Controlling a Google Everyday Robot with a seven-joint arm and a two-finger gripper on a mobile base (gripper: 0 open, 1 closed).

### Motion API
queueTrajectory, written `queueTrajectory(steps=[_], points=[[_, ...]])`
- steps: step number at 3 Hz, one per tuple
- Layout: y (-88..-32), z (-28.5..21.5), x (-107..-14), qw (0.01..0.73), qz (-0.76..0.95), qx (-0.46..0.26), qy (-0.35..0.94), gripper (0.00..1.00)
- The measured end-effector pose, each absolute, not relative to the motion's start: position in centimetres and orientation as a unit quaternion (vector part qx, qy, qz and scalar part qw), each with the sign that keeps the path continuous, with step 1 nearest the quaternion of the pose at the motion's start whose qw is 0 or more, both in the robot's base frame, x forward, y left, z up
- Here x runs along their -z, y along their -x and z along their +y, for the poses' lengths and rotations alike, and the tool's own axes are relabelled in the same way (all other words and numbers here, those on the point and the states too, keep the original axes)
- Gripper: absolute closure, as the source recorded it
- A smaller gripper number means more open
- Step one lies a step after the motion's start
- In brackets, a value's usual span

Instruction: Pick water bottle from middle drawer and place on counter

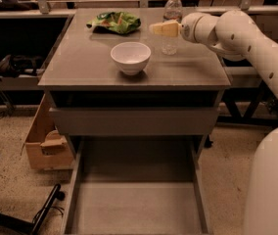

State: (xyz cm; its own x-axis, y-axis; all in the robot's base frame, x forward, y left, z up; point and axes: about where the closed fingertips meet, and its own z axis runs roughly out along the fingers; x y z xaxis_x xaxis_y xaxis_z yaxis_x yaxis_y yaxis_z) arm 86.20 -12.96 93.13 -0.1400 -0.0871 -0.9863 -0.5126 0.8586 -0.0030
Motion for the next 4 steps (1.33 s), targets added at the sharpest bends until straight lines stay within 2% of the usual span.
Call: queueTrajectory(steps=[2,4], points=[[-83.1,-15.2,-101.3,0.623,0.719,-0.116,0.285,0.00],[-73.8,-20.0,-109.9,0.564,0.716,-0.016,0.411,0.00]])
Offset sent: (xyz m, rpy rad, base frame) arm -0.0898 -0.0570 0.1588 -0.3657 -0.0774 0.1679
